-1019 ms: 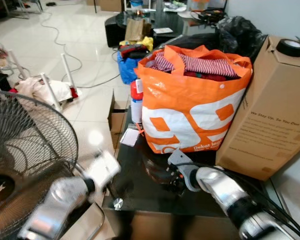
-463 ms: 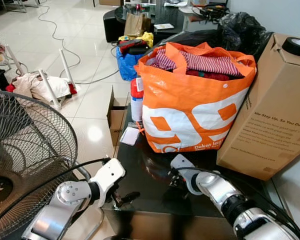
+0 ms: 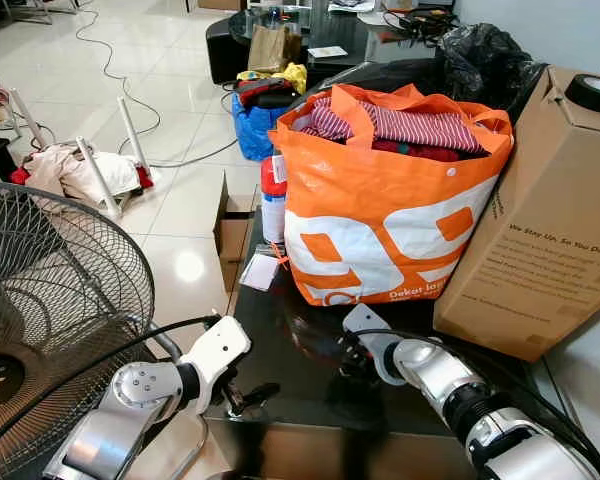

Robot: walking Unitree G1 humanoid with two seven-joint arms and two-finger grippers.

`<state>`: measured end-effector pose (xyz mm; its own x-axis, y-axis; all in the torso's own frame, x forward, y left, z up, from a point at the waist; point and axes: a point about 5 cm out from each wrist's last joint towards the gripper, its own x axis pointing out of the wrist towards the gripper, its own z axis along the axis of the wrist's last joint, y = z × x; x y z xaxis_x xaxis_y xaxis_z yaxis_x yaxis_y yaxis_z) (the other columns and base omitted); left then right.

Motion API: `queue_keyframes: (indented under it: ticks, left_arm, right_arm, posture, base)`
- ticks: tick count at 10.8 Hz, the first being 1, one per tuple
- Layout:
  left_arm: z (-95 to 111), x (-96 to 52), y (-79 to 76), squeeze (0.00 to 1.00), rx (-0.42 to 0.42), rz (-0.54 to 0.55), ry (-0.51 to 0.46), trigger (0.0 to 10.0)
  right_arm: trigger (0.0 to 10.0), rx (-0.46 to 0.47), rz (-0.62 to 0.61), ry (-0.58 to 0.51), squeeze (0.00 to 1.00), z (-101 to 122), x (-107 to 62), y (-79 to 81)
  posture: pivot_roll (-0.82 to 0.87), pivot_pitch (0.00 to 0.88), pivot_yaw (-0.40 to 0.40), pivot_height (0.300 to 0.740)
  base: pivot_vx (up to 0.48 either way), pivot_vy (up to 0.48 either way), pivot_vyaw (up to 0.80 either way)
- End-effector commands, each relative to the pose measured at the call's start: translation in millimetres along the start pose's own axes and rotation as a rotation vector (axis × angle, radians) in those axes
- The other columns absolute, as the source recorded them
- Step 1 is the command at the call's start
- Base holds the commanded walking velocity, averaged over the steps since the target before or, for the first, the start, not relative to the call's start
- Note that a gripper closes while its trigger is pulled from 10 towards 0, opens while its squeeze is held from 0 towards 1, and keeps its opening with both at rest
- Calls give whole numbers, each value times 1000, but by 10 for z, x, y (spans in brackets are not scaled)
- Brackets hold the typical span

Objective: Hang keys on a hook

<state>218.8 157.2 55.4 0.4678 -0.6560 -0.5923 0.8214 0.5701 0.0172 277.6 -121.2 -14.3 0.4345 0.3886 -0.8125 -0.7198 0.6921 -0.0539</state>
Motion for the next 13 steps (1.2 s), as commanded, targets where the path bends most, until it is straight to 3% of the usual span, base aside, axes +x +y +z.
queue_keyframes:
  ticks: [1,13]
  left_arm:
    - [26,-19,3,129,16,1,-1,10000]
    - [78,29,60,129,41,4,-17,10000]
  right_arm:
    - [0,0,-6,-6,0,14,-6,-29]
    - [0,-1,-33,7,0,-26,-20,-104]
  posture:
    - [-90,0,-27,740]
    - [-98,0,-22,740]
  base:
    - [0,0,0]
    - [0,0,0]
